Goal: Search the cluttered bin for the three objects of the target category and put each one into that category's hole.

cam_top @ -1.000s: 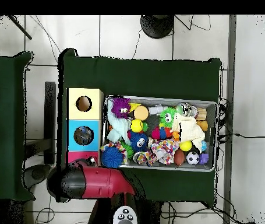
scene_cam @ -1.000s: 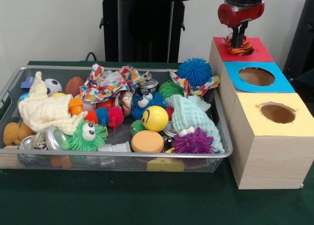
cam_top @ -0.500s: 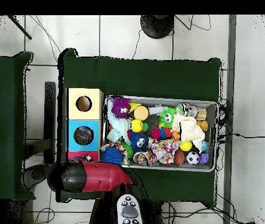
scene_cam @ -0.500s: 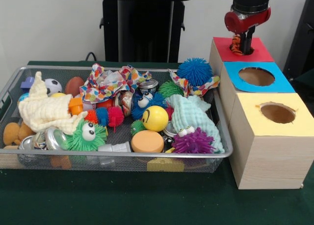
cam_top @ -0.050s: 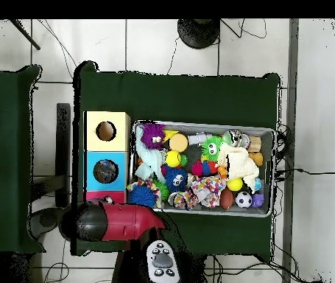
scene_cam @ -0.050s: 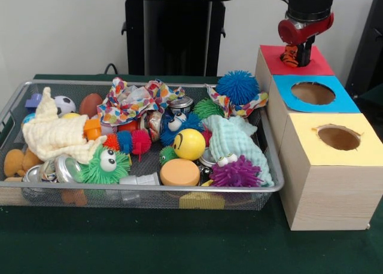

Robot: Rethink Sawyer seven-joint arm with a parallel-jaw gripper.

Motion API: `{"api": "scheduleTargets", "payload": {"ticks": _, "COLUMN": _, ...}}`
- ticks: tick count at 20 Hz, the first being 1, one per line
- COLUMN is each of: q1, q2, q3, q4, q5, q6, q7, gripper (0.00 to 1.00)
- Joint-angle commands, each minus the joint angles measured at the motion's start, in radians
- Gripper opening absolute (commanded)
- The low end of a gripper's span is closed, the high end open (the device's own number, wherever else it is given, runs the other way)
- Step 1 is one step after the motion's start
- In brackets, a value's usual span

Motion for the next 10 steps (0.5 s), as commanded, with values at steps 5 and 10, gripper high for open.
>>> {"api": "scheduleTargets", "payload": {"ticks": 5, "q1": 0.013, "q2": -0.031, "q3": 0.017, "q4": 0.036, "q5": -0.015, "q6": 0.127, "q7": 0.184, "gripper": 0.00}}
{"api": "scheduleTargets", "payload": {"ticks": 10, "q1": 0.049, "q2": -0.092, "q3": -0.045, "q4": 0.000, "q5": -0.035, "q6": 0.194, "q7": 0.198, "gripper": 0.00}}
